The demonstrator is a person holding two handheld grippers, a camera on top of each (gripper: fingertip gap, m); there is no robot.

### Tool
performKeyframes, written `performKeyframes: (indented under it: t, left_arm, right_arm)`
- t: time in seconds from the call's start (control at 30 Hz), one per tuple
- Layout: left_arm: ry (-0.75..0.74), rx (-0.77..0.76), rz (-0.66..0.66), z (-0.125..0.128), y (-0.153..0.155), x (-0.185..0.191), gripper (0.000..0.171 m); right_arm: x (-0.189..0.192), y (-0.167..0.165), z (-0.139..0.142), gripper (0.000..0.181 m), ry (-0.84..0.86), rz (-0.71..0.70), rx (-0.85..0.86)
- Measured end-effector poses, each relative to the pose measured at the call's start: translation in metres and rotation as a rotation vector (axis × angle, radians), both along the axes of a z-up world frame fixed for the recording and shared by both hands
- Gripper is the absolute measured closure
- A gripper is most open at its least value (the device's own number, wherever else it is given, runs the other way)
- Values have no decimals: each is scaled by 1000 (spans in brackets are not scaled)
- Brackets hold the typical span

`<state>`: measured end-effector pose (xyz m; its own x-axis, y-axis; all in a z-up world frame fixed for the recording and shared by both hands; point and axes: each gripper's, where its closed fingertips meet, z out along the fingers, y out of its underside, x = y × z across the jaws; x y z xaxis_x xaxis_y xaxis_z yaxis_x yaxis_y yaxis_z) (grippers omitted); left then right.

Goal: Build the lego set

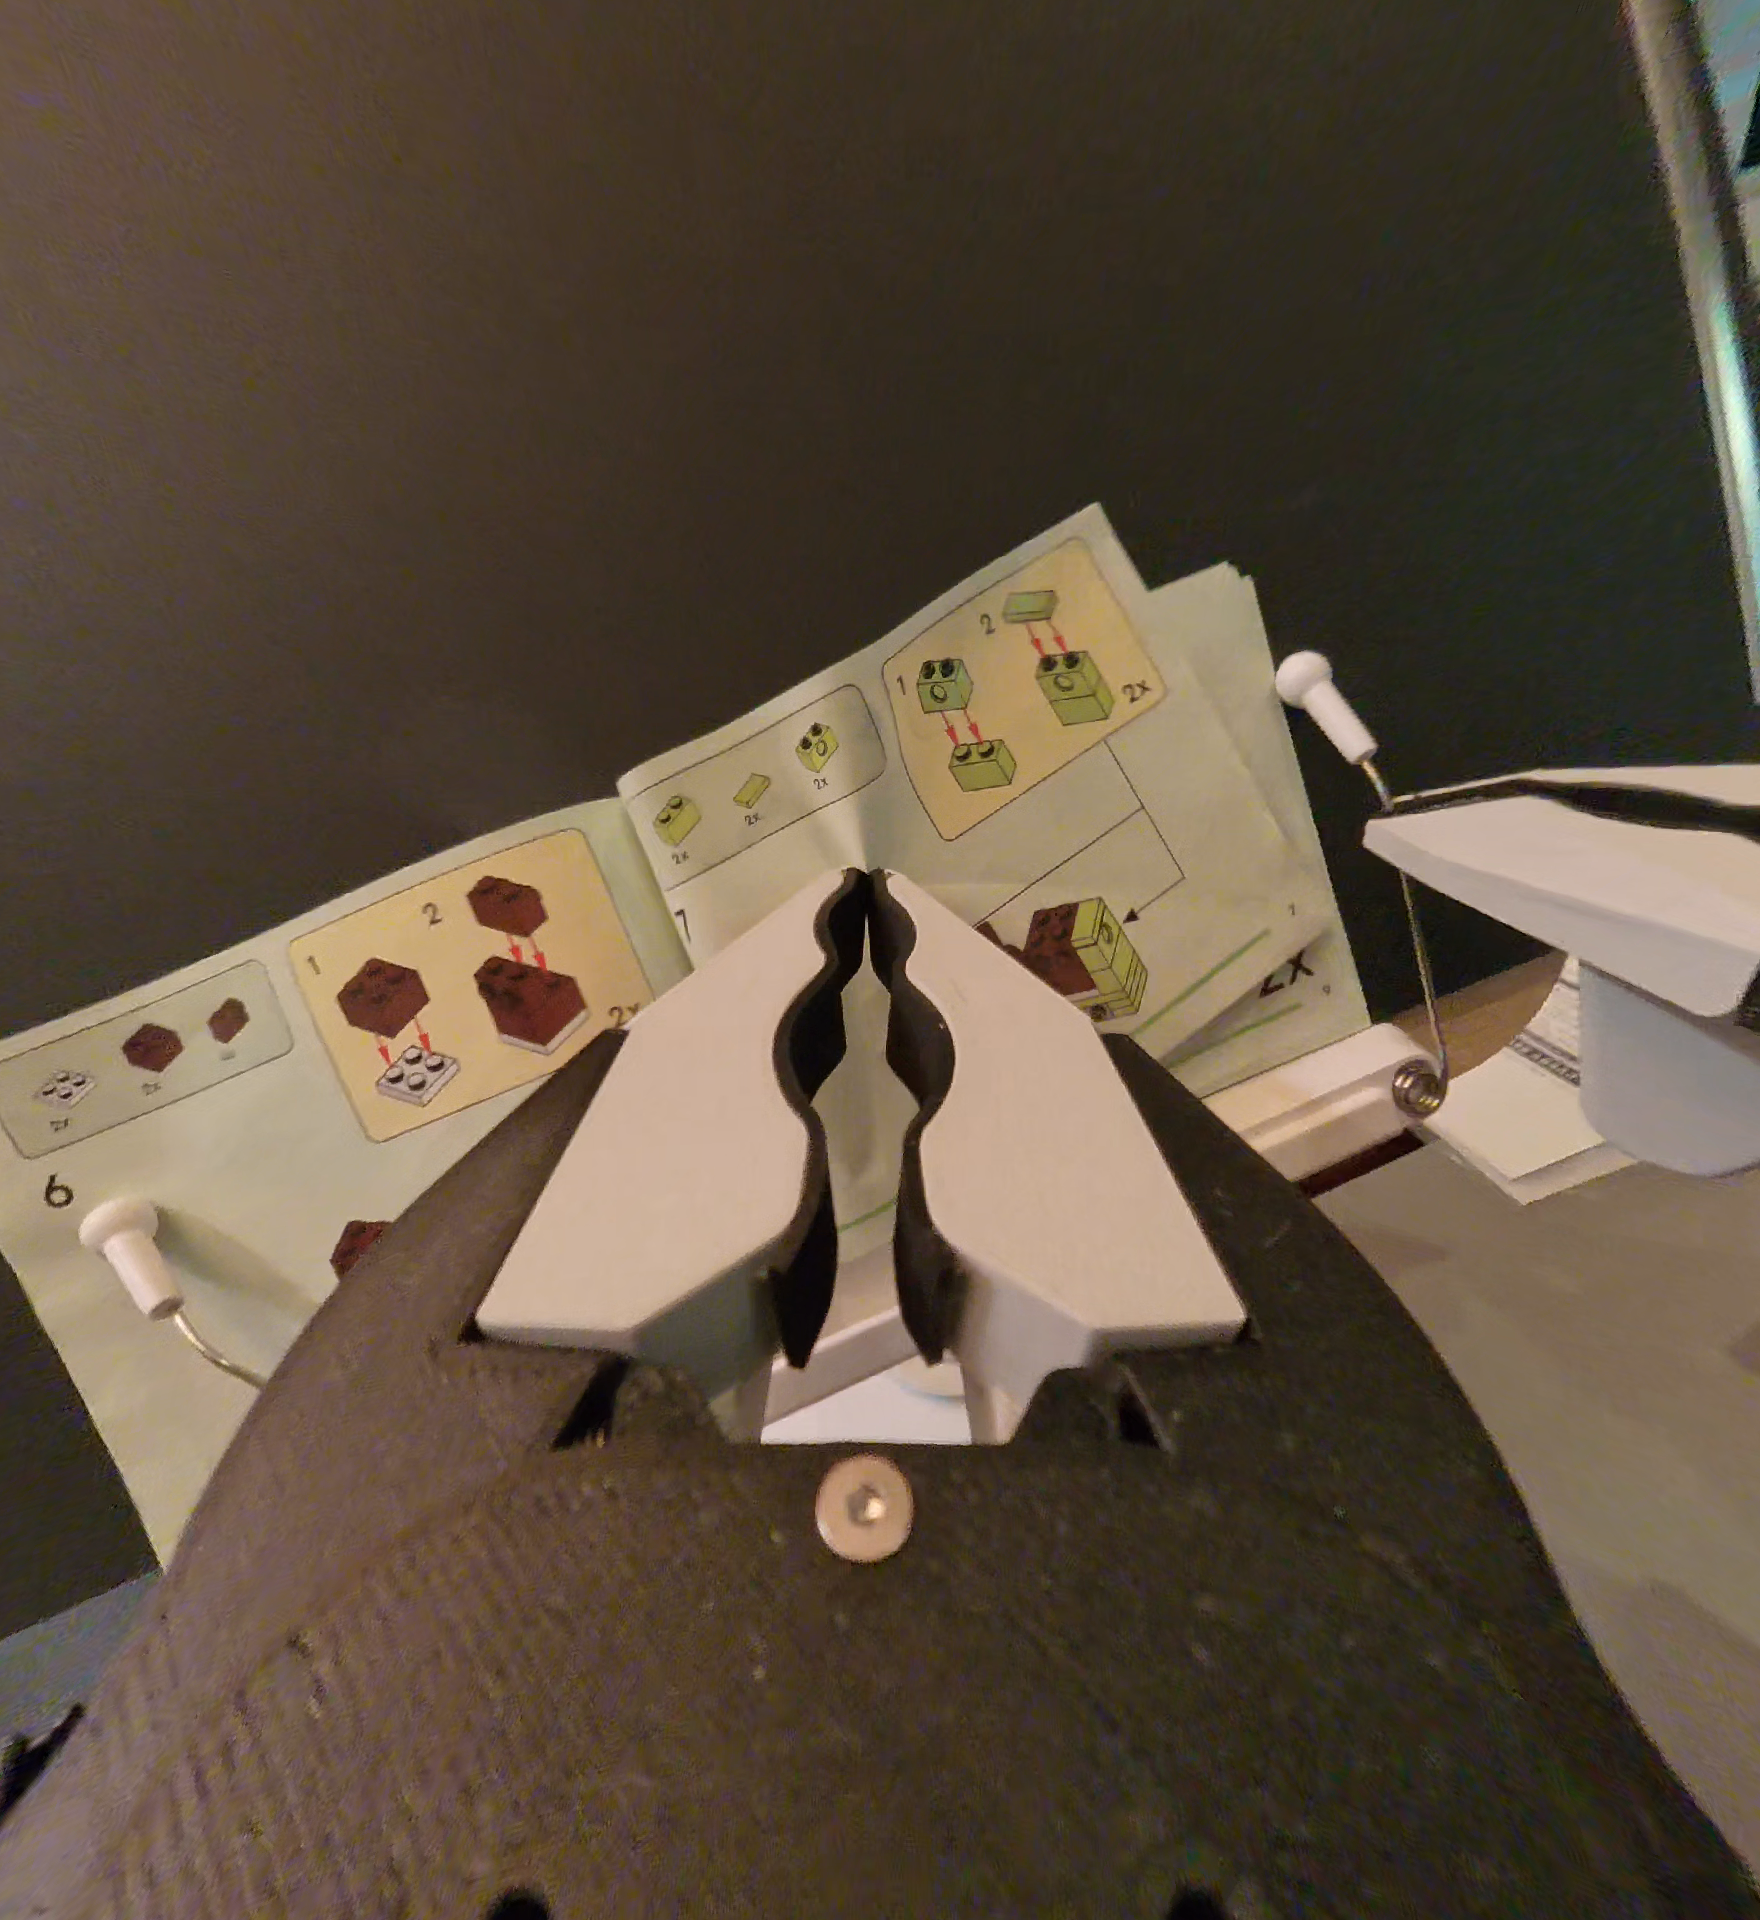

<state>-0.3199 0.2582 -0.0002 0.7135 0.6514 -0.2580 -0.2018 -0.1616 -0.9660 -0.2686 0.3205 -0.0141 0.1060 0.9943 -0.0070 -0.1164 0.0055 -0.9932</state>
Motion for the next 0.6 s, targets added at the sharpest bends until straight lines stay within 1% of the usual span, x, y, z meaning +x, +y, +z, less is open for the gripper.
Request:
performKeyframes:
  t: [0.13,0.23,0.33,0.43,0.47,0.53,0.6]
  left_arm:
    - [-4,93,-61,6,-16,4,171]
    - [-64,150,-70,4,-28,-2,171]
    - [-94,165,-85,2,-32,-6,171]
    - [-107,168,-99,0,-35,-8,171]
    - [-122,166,-110,-1,-30,-6,171]
    - [-135,173,-117,-3,-30,-7,171]
    - [-159,195,-142,-4,-30,-6,171]
  right_arm:
    - [2,-1,0,181,32,-9,42]
    - [3,0,1,181,52,-48,60]
    - [4,-5,2,181,84,-76,103]
    - [5,-13,3,181,111,-64,175]
    - [5,-15,3,181,112,-69,215]
    - [4,-19,1,181,99,-75,288]
    - [0,-25,0,181,67,-61,317]
